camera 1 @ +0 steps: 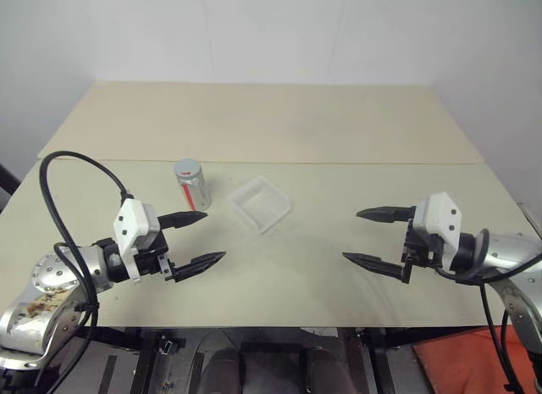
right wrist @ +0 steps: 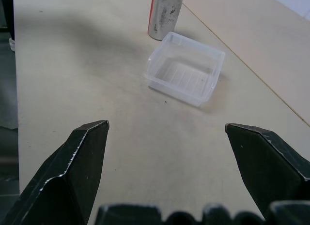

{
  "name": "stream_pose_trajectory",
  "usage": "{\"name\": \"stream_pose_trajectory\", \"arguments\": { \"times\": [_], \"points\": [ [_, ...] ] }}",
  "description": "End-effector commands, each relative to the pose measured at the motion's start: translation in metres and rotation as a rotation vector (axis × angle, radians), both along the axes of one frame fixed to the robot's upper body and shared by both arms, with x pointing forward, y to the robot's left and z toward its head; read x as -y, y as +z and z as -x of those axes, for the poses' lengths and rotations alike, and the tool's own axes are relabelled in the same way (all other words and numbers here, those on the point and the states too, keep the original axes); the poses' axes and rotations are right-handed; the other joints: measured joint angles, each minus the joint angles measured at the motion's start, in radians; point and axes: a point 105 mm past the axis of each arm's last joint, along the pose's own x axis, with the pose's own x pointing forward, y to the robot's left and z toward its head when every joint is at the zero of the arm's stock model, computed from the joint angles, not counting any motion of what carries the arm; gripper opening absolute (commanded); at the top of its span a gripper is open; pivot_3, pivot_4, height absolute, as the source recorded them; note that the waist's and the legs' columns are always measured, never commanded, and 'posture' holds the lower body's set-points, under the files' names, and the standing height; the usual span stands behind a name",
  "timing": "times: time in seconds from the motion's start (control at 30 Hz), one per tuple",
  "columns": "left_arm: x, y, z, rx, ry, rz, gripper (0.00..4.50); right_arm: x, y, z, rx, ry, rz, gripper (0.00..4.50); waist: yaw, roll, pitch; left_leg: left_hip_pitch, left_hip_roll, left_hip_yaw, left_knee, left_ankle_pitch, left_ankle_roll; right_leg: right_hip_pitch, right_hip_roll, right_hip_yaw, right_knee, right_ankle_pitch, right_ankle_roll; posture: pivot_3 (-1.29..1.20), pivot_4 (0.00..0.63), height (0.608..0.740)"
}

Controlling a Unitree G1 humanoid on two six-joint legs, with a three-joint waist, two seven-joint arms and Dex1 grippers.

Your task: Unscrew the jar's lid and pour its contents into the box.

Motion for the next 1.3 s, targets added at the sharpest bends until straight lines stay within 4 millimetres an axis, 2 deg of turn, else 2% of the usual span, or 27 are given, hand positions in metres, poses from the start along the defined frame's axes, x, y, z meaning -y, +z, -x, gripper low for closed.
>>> {"name": "stream_pose_trajectory", "arguments": {
  "times": [0.03, 0.23, 0.33, 0.5, 0.73, 0.97, 1.3],
  "points": [
    [0.001, 0.011, 0.004, 0.048, 0.001, 0.002, 4.50, 0.002, 0.010, 0.000, 0.053, 0.009, 0.007, 4.47, 0.000, 0.000, 0.000, 0.000, 0.000, 0.000, 0.000, 0.000, 0.000, 0.000, 0.000, 0.000, 0.000, 0.000, 0.000, 0.00, 0.150, 0.740],
    [0.002, 0.013, 0.005, 0.063, 0.010, 0.011, 4.50, 0.003, 0.010, 0.001, 0.048, 0.023, 0.003, 4.47, 0.000, 0.000, 0.000, 0.000, 0.000, 0.000, 0.000, 0.000, 0.000, 0.000, 0.000, 0.000, 0.000, 0.000, 0.000, 0.00, 0.150, 0.740],
    [-0.001, 0.014, -0.002, 0.095, 0.095, 0.047, 4.50, 0.004, 0.010, 0.001, 0.048, 0.024, 0.003, 4.47, 0.000, 0.000, 0.000, 0.000, 0.000, 0.000, 0.000, 0.000, 0.000, 0.000, 0.000, 0.000, 0.000, 0.000, 0.000, 0.00, 0.150, 0.740],
    [-0.014, 0.003, -0.035, 0.142, 0.437, 0.175, 4.50, 0.003, 0.007, 0.002, 0.035, 0.030, -0.005, 4.47, 0.003, 0.000, 0.000, 0.000, -0.001, -0.001, 0.000, 0.000, 0.000, 0.001, 0.000, 0.000, 0.000, 0.000, 0.000, 0.00, 0.150, 0.740],
    [-0.018, -0.019, -0.057, 0.218, 0.776, 0.179, 4.50, 0.003, 0.006, 0.004, 0.031, 0.030, -0.011, 4.47, 0.006, -0.001, 0.000, 0.000, -0.001, -0.001, 0.001, 0.000, 0.000, 0.002, 0.000, 0.000, 0.000, 0.001, 0.000, 0.00, 0.150, 0.740],
    [-0.012, -0.025, -0.077, 0.286, 0.917, 0.186, 4.50, 0.000, 0.009, 0.005, 0.038, 0.029, -0.017, 4.47, 0.006, -0.001, 0.000, 0.000, -0.001, -0.001, 0.001, 0.000, 0.000, 0.002, 0.000, 0.000, 0.000, 0.001, 0.000, 0.00, 0.150, 0.740],
    [-0.022, -0.029, -0.088, 0.292, 0.982, 0.180, 4.50, -0.001, 0.014, 0.004, 0.047, 0.022, -0.044, 4.47, 0.005, -0.001, 0.000, 0.000, -0.001, -0.001, 0.001, 0.000, 0.000, 0.002, 0.000, 0.000, 0.000, 0.001, 0.000, 0.00, 0.150, 0.740]
  ]
}}
